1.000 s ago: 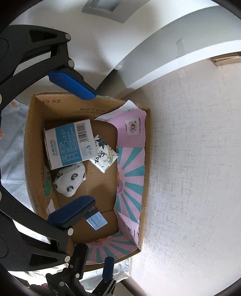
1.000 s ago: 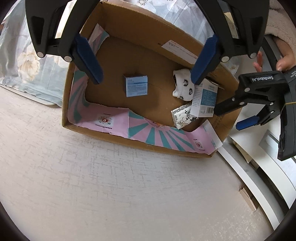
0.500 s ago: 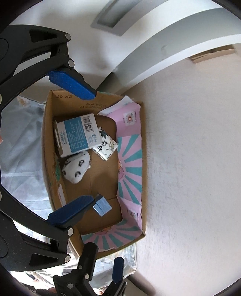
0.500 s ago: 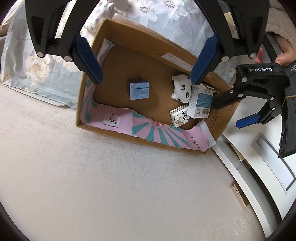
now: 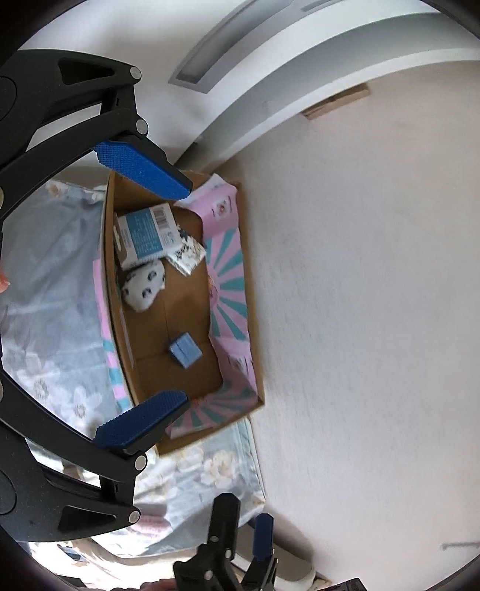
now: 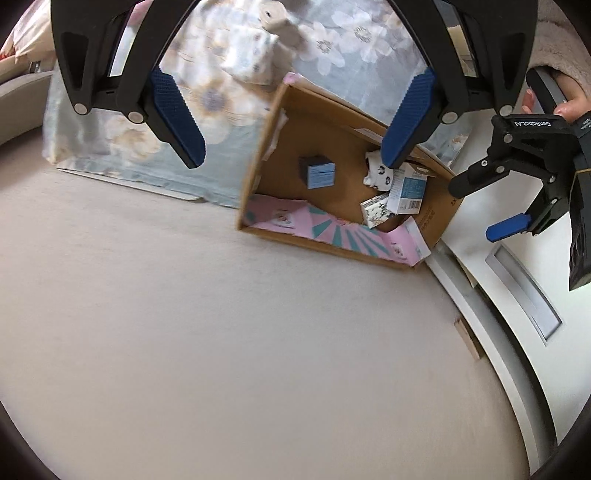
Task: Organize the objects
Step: 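Move both tools back over the remaining items on the bed, then grasp the white cube charger with the left gripper while the right gripper grasps the pink fuzzy sock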
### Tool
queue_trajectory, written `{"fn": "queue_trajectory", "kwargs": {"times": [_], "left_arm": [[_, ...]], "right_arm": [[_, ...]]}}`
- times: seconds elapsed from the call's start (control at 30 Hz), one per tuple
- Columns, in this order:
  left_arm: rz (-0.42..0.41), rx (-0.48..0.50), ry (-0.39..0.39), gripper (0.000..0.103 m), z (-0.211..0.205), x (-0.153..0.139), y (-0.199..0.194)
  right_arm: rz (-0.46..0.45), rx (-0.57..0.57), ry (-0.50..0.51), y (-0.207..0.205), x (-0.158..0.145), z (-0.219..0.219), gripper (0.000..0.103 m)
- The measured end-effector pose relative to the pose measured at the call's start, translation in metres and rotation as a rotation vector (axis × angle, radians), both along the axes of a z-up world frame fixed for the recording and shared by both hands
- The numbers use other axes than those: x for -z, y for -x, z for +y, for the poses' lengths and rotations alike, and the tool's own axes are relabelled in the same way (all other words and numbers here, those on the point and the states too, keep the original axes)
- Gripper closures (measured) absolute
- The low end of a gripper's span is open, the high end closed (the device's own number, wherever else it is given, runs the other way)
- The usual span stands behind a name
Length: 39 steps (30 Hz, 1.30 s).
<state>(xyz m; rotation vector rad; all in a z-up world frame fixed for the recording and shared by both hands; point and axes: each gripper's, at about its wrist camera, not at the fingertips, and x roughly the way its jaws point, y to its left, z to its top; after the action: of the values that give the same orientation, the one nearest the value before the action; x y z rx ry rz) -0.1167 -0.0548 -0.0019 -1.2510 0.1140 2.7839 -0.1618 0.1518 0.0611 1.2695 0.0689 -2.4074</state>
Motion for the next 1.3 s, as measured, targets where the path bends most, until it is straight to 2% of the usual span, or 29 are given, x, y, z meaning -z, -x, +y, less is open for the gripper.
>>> {"fn": "queue_trajectory", "kwargs": {"times": [0.1,0.27,0.53,0.87,1.03,1.17,1.3], "left_arm": [[0.005,0.009,-0.019,0.000,0.014,-0.004,-0.010],[-0.007,0.027,-0.044,0.000,0.042,-0.001,-0.032],[-0.050,0.041,-0.078,0.000,0.089,0.023,-0.064],[-0.127,0.036,-0.112,0.000,0.146,0.077,-0.090],[-0.129,0.031,-0.121,0.002,0.167,0.106,-0.096],[-0.113,0.037,-0.116,0.003,0.181,0.127,-0.099],[-0.091,0.054,-0.093,0.015,0.192,0.148,-0.101]], "right_arm": [[0.033,0.030,-0.008,-0.011,-0.009,0.020,0.008],[0.055,0.064,0.040,-0.031,-0.015,0.056,0.008],[0.035,0.135,0.042,-0.062,0.000,0.114,0.008],[-0.024,0.180,0.017,-0.095,0.040,0.173,0.008],[-0.067,0.195,0.030,-0.107,0.071,0.193,0.008],[-0.067,0.172,0.023,-0.117,0.098,0.199,0.008],[-0.033,0.128,-0.011,-0.128,0.124,0.200,0.008]]}}
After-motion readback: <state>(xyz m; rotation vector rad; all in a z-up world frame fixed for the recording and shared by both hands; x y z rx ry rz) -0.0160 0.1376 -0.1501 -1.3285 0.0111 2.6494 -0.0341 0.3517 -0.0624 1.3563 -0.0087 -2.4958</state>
